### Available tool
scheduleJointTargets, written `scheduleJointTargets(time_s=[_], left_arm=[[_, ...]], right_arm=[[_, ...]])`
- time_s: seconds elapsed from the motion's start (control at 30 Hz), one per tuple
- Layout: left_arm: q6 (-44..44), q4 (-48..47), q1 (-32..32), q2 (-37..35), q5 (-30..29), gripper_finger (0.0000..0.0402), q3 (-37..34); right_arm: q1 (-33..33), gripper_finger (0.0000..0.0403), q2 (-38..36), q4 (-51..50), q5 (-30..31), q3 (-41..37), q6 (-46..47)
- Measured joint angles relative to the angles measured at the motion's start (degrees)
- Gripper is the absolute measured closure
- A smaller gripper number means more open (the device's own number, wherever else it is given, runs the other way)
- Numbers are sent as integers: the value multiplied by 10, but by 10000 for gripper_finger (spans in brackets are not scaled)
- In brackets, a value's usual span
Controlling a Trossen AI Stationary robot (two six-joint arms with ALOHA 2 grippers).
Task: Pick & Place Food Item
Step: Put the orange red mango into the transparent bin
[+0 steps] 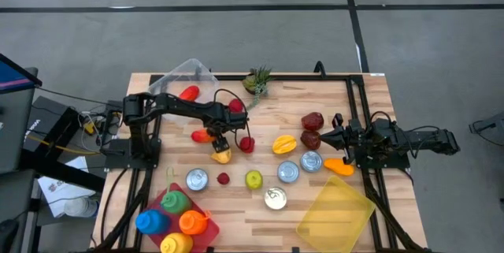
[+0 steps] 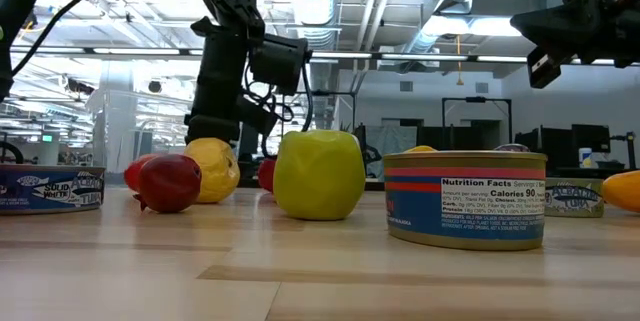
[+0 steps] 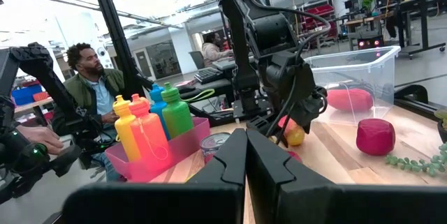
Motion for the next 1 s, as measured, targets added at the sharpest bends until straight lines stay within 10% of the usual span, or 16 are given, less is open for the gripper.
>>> scheduleJointTargets(time_s=[0.5, 1.0], left_arm=[[-54, -16, 0, -15, 42, 171, 18], [-205, 57, -25, -237, 34, 169, 34]], right_arm=[[0, 403, 0, 0, 0, 0, 0], [0, 403, 0, 0, -2, 0, 0]])
